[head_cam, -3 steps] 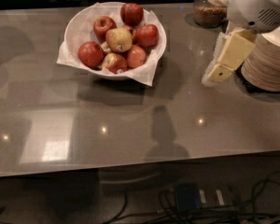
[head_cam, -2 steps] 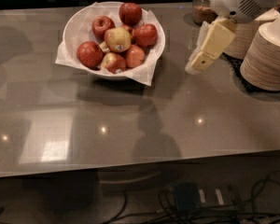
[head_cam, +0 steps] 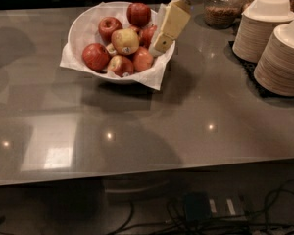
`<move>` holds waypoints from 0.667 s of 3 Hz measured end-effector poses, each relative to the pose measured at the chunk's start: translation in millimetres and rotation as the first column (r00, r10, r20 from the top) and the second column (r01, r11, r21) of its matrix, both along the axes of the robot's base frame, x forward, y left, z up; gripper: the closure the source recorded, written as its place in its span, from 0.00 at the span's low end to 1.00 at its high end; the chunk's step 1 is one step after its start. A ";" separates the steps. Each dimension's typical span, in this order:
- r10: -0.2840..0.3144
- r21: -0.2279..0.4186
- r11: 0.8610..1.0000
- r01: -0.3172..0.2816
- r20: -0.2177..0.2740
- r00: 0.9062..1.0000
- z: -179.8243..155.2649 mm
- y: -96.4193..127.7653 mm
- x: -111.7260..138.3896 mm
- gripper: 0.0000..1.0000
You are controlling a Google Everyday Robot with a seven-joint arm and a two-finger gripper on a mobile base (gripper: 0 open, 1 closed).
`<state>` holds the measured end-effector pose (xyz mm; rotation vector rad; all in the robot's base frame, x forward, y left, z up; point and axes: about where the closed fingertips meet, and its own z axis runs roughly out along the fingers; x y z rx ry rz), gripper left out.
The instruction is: Pick apple from white bowl
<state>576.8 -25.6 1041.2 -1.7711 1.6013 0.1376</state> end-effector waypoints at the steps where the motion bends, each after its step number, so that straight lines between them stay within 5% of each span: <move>1: 0.056 0.015 0.998 -0.056 -0.013 0.998 -5.4 37.2 25.1 0.00; 2: 0.056 0.015 0.998 -0.056 -0.013 0.998 -5.4 37.2 25.1 0.00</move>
Offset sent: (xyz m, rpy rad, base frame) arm 0.0209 0.0284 -0.0050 0.0099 0.0125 0.0428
